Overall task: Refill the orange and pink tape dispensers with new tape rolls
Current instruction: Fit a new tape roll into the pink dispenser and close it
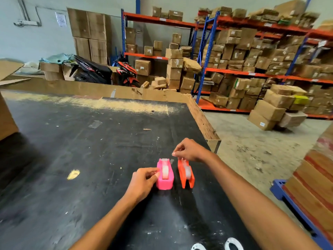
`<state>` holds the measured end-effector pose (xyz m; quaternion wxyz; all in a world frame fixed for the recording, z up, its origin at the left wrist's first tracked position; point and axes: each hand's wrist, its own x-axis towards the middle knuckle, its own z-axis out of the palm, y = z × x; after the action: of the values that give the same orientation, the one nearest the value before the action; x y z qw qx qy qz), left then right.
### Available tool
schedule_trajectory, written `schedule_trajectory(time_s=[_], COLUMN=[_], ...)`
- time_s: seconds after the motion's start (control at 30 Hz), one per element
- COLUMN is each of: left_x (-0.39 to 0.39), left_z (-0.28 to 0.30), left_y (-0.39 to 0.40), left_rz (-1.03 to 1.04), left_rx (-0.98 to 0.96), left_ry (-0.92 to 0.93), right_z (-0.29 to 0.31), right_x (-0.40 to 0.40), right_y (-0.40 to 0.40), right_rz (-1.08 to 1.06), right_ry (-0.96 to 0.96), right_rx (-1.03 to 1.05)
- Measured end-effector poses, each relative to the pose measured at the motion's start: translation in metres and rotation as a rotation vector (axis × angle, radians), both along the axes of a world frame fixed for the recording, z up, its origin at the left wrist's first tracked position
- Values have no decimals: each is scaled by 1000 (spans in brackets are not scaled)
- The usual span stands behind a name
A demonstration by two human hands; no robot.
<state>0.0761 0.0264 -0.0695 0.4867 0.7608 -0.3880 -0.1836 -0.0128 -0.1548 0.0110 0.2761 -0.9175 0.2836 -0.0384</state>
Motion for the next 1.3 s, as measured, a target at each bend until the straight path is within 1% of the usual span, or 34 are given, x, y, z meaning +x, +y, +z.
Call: schedule_trajectory(time_s=[0.13, 0.2, 0.3, 0.4, 0.47, 0.53, 0.57, 0.67, 0.73, 0.8, 0.87, 0.97, 1.17, 1.3], left_x=[0, 1, -10, -40, -62, -84, -94, -114, -120, -119, -108, -76, 9, 60], left_z=[9, 12, 19, 31, 37, 40, 39, 28, 20, 13, 13, 17, 25, 27], left_y=[2, 4, 5, 9, 13, 20, 24, 36, 44, 51, 58, 70, 103, 112], left_rz=[33, 74, 22, -132, -312, -532, -630, -799, -851, -846, -798, -700, -439, -271], left_rx=[-15, -21, -54, -111, -117, -21, 59, 287, 328, 287, 247, 241, 335, 415], left_ry=[-54, -182, -384, -450, -452, -400, -409, -634, -732, -738, -729, -698, -660, -632], right_z=[16, 21, 23, 21, 16, 5, -2, -24, -32, -36, -35, -30, -23, -17], right_x=[-42, -67, -106, -149, -174, -195, -207, -226, -226, -220, -206, -174, -84, -23], right_y=[6, 13, 28, 51, 67, 84, 92, 113, 124, 132, 139, 146, 156, 155], right_rz=[-67, -95, -138, -143, -138, -139, -146, -171, -173, -169, -160, -113, 67, 119], right_ry=[-26, -24, 13, 91, 190, 303, 348, 417, 403, 356, 307, 263, 206, 189], right_rx=[-45, -45, -48, -55, -46, -30, -28, -62, -109, -143, -150, -141, -131, -231])
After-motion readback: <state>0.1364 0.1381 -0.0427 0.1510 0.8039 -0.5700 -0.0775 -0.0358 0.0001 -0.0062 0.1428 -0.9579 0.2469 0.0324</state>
